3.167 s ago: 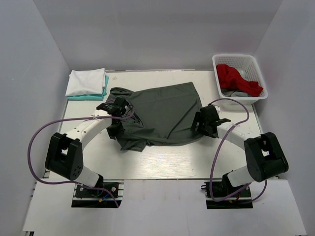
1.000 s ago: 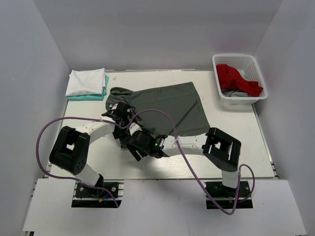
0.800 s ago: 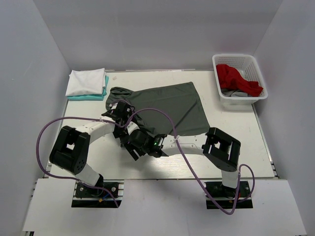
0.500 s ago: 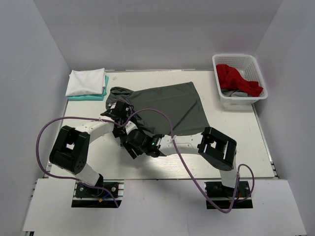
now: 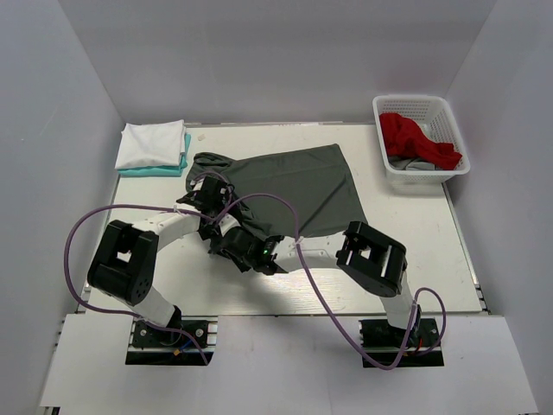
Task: Fold and stack the t-shirts
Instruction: Flatten out the tshirt
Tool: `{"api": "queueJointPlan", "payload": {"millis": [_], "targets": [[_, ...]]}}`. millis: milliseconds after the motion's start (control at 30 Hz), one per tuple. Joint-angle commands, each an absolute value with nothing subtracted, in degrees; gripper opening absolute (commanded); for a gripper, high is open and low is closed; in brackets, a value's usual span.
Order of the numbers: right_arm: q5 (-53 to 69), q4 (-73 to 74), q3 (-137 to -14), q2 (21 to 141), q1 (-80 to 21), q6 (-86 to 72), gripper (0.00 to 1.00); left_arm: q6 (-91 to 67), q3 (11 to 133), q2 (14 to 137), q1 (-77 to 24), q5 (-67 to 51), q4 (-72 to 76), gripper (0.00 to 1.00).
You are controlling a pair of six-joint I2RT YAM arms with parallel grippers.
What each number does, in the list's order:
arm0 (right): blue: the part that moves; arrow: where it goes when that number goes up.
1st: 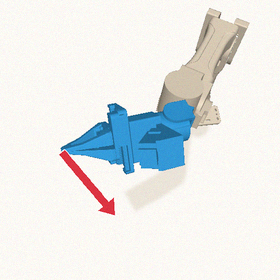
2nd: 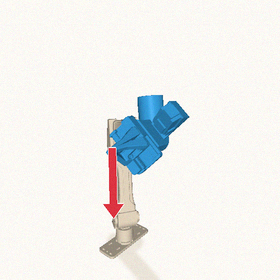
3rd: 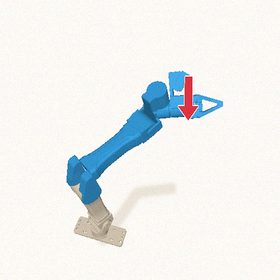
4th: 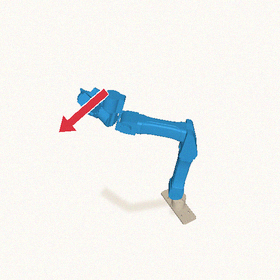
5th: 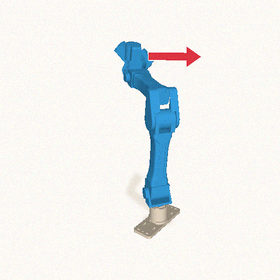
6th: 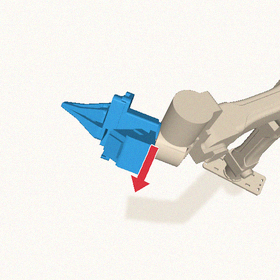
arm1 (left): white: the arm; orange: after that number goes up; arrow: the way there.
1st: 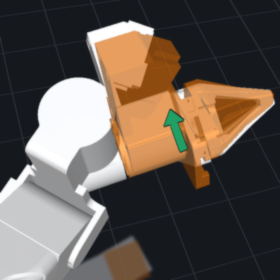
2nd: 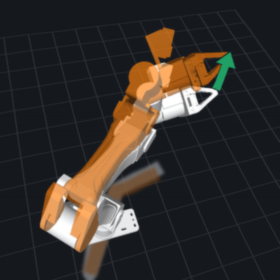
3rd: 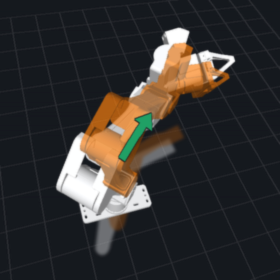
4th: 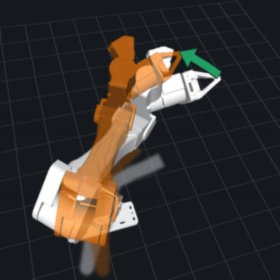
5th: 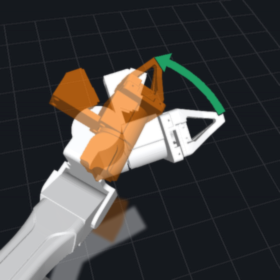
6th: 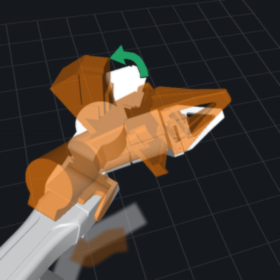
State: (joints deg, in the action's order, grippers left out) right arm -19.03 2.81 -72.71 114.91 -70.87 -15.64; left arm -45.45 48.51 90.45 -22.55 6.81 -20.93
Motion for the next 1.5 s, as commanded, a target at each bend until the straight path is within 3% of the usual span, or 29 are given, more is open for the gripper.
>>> {"api": "queueJointPlan", "payload": {"millis": [0, 67, 100, 133, 400, 800, 833, 867, 1000, 1233, 1467], "targets": [[-18.89, 2.55, -71.29, 116.02, -69.43, -16.88, 0.25, -45.44, 45.09, 94.31, -23.99, 4.74, -24.43, 1.00], [-20.47, 3.59, -70.40, 115.05, -69.43, -17.23, 0.17, -44.92, 45.09, 94.31, -23.99, 4.75, -24.43, 1.00], [-21.17, 4.13, -69.70, 113.66, -69.43, -17.84, 0.01, -44.91, 45.09, 94.31, -23.99, 4.75, -24.43, 1.00], [-21.18, 5.52, -69.35, 113.12, -69.35, -18.36, 0.00, -44.91, 45.09, 94.31, -23.99, 4.75, -24.43, 1.00], [-13.90, 8.87, -61.27, 102.05, -69.35, -19.78, 0.00, -44.91, 46.23, 95.89, -23.99, 5.80, -25.48, 1.00], [-9.76, 8.97, -53.97, 96.94, -68.12, -20.49, 0.00, -42.81, 46.76, 95.89, -23.99, 5.27, -26.63, 1.00], [-8.28, 7.83, -54.14, 97.03, -68.29, -20.13, 0.03, -42.28, 46.76, 95.89, -23.99, 4.75, -26.63, 1.00], [-7.30, 7.65, -55.10, 97.47, -68.29, -19.69, 0.16, -42.28, 46.76, 95.19, -23.99, 3.88, -26.63, 1.00], [-5.36, 7.29, -57.74, 97.82, -68.47, -16.45, 0.35, -40.96, 46.76, 94.05, -23.99, 2.20, -25.84, 1.00], [-2.90, 4.75, -61.69, 95.19, -68.47, -12.65, 0.49, -40.43, 45.62, 91.23, -24.52, 0.35, -25.93, 1.00], [-9.75, 6.94, -62.32, 95.80, -65.92, -20.11, 0.60, -40.43, 50.43, 86.40, -23.99, 4.38, -30.05, 1.00]]}}
